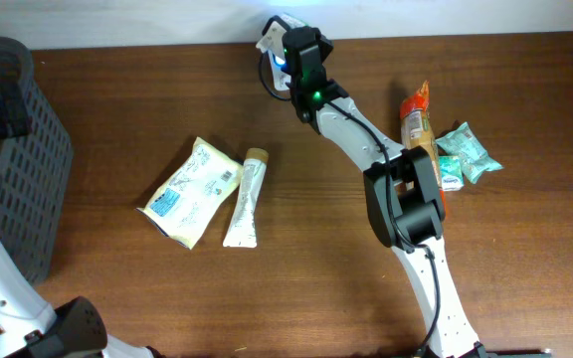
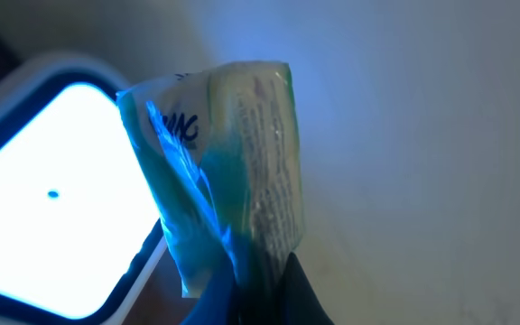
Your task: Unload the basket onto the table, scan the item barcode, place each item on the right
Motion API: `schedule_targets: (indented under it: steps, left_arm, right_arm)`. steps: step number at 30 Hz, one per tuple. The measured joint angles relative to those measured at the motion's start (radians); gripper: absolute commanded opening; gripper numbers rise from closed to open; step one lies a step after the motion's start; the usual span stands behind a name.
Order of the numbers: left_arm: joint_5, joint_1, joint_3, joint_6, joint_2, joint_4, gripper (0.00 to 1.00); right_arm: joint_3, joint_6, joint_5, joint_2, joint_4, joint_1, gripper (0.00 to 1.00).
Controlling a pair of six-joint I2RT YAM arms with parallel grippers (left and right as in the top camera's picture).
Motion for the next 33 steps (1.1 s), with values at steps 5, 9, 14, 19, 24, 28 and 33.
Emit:
schedule_targets:
  steps: [5,9,14,19,24,28,33]
  left_arm:
    - [0.0,0.0,0.0,0.0,0.0,0.0,0.99]
    - [0.0,0.0,0.0,0.0,0.0,0.0,0.99]
    - [0.0,0.0,0.0,0.0,0.0,0.0,0.99]
    - [0.0,0.0,0.0,0.0,0.0,0.001,0.99]
    - [0.0,0.0,0.0,0.0,0.0,0.001,0.99]
    - [0.0,0.0,0.0,0.0,0.001,0.001,0.99]
    - [0.0,0.0,0.0,0.0,0.001,0.001,0.99]
  right_arm:
    - [0.0,-0.024,-0.004,0.0,0.013,0.014,0.04]
    - [0.0,-0.035,0.004,0.0,0.014,0.036,0.04]
    - [0.0,-0.032,0.078,0.0,-0.006,0.052,0.04]
    - [-0.004,0.144,0.057,-0.044,-0.255,0.079,0.04]
    - [-0.003,0.517,-0.137,-0.337,-0.739,0.11,0.04]
    - [0.014,0.866,-0.181,-0.589,-1.229,0.102,0.04]
    - [0.007,1.166,-0.229,-0.577,-1.609,-0.005,0.04]
